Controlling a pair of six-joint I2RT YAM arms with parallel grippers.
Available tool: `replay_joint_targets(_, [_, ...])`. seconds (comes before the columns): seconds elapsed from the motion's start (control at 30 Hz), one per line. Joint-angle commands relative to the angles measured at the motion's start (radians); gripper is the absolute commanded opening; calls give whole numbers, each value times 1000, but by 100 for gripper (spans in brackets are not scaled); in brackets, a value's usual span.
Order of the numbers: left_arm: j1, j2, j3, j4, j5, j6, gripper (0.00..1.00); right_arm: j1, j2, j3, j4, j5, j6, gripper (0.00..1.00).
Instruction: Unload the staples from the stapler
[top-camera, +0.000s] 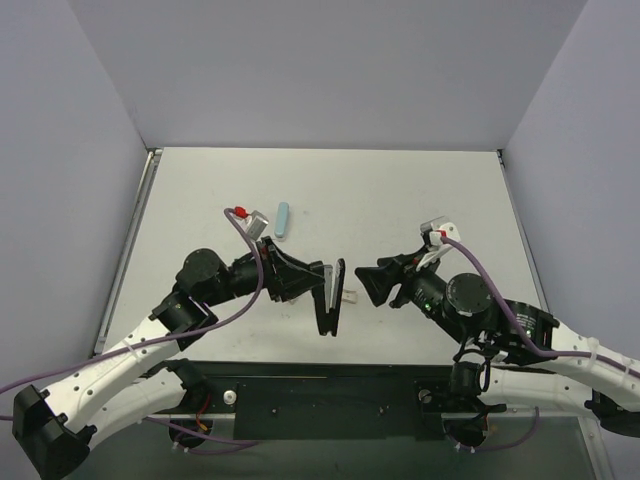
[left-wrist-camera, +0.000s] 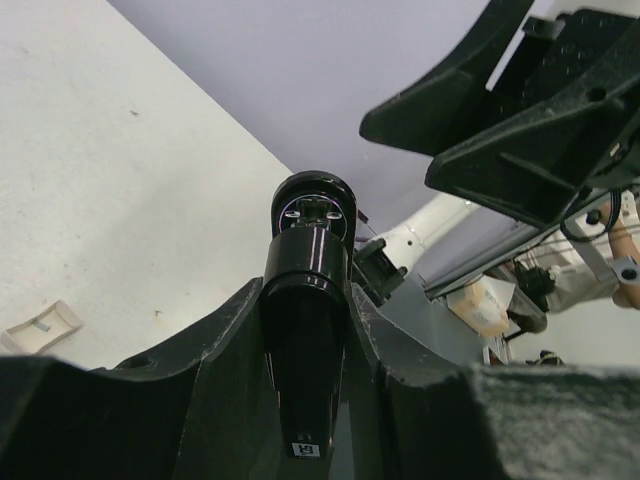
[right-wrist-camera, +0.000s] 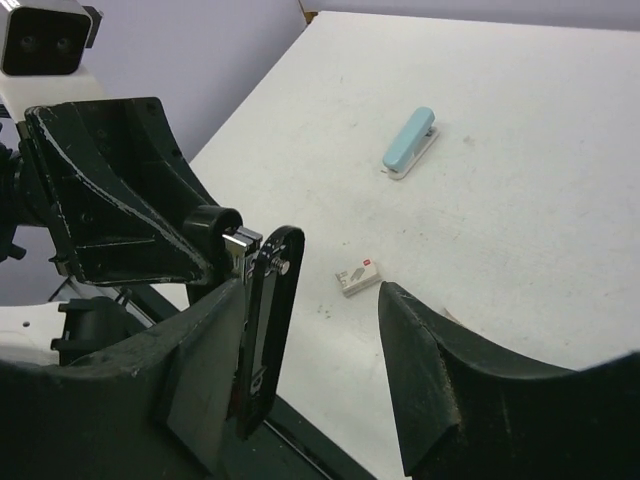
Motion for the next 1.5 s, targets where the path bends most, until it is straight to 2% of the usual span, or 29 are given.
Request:
replay_joint_targets(0.0, [-12, 6, 100, 52, 145, 51, 0, -2, -2, 110, -114, -35, -130, 52])
replay_joint_targets(0.23, [-31, 11, 101, 43, 312, 85, 0, -2, 47, 222, -229, -177, -245, 56])
replay_joint_targets(0.37, [-46, 14, 114, 29, 404, 102, 0, -2, 113, 292, -288, -329, -293, 57])
replay_joint_targets(0.57, [-94, 5, 129, -41, 455, 177, 0, -4, 228, 372, -343, -602, -328, 56])
replay_joint_targets(0.8, [-129, -13, 152, -152, 430, 247, 0, -4, 342, 437, -412, -724, -365, 52])
replay_joint_targets(1.27, [-140, -53, 146, -187, 441, 278, 0, -4, 336, 397, -414, -816, -350, 51])
replay_joint_targets(1.37, [-144, -56, 143, -186, 436, 281, 0, -4, 346, 401, -415, -837, -350, 44])
replay_joint_targets(1.47, [-146, -63, 144, -187, 435, 281, 0, -2, 360, 404, -417, -866, -348, 40])
